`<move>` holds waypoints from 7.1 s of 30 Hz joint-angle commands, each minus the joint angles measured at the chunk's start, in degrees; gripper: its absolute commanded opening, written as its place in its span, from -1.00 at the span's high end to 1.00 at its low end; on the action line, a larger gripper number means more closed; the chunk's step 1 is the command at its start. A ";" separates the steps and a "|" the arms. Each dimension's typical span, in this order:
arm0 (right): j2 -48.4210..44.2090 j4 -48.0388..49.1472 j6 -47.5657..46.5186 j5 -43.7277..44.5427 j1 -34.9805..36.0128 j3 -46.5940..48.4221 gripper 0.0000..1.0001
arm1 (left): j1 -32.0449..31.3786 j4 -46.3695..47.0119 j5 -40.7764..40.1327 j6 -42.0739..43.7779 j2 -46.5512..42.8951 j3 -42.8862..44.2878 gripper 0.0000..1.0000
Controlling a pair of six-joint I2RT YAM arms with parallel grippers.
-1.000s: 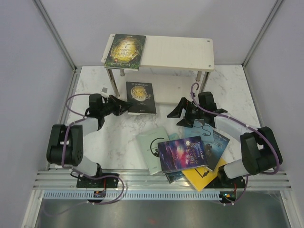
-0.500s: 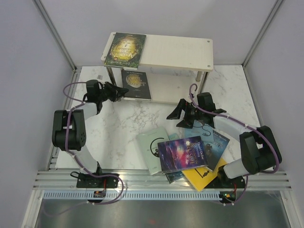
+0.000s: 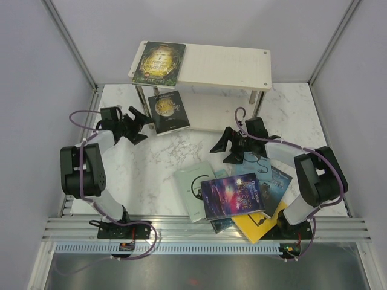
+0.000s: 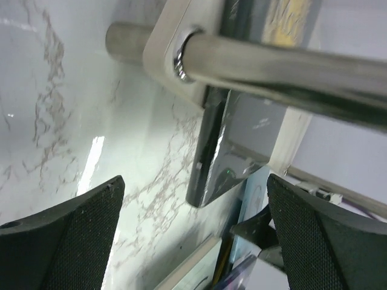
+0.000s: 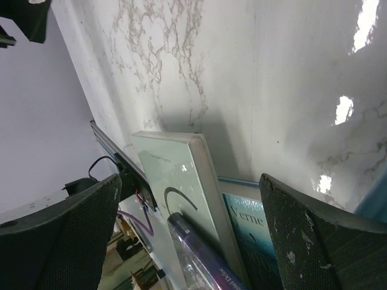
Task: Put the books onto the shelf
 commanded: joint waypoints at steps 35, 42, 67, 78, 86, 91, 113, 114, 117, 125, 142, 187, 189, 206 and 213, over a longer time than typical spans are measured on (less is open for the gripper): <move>2.02 2.56 -0.23 -0.01 0.68 2.81 -0.96 | -13.64 60.06 -9.64 -33.54 13.59 -18.24 -0.13; 1.40 2.47 -0.40 -0.19 0.68 1.76 -0.96 | -13.73 60.06 -11.57 -33.54 13.95 -18.42 0.22; 1.58 0.80 -1.98 0.08 0.68 1.84 -0.96 | -12.06 83.71 23.58 -37.41 30.30 -10.77 0.95; 2.19 0.80 -1.81 0.08 0.60 2.46 -0.96 | -7.23 46.12 29.82 -17.74 26.17 1.86 0.95; 2.72 0.80 -1.54 -0.10 0.68 3.07 -0.96 | -1.44 23.50 26.59 -6.64 23.45 7.17 0.21; 3.25 0.89 -0.93 -0.36 0.68 4.21 -0.96 | 1.38 19.72 22.62 -5.24 19.05 5.67 -0.99; -3.07 -7.20 -6.55 4.20 0.69 7.56 -0.96 | 3.15 -12.71 14.51 9.27 -9.77 -8.70 -1.00; -3.52 -7.02 -6.64 4.21 0.77 5.99 -0.96 | 2.45 -13.24 14.88 9.00 -13.18 -10.66 -0.99; -5.01 -6.76 -7.17 4.12 1.21 3.26 -0.96 | -2.90 -14.56 13.22 7.25 -18.99 -17.96 -0.99; -9.23 1.04 -3.22 5.26 3.14 -5.53 -0.96 | -22.07 -8.33 8.12 0.92 -21.03 -31.24 -1.00; -10.64 16.44 6.80 6.58 14.04 -19.86 -0.96 | -37.54 36.13 3.99 -24.91 -11.72 -37.30 -0.93; -19.51 10.31 9.89 7.79 16.50 -8.88 -0.96 | -11.97 93.91 35.79 -60.87 -12.86 -22.73 0.95; -21.26 6.79 7.17 9.99 16.51 -7.48 -0.96 | -11.89 87.52 39.91 -58.34 -14.95 -21.50 0.95; -26.29 -9.05 -2.60 16.44 15.19 2.37 -0.96 | -11.80 21.39 41.08 -12.80 -30.43 -16.04 0.95; -25.93 21.12 16.79 1.23 16.24 -9.04 -0.88 | -11.80 32.97 37.83 -22.00 -28.86 -17.97 0.95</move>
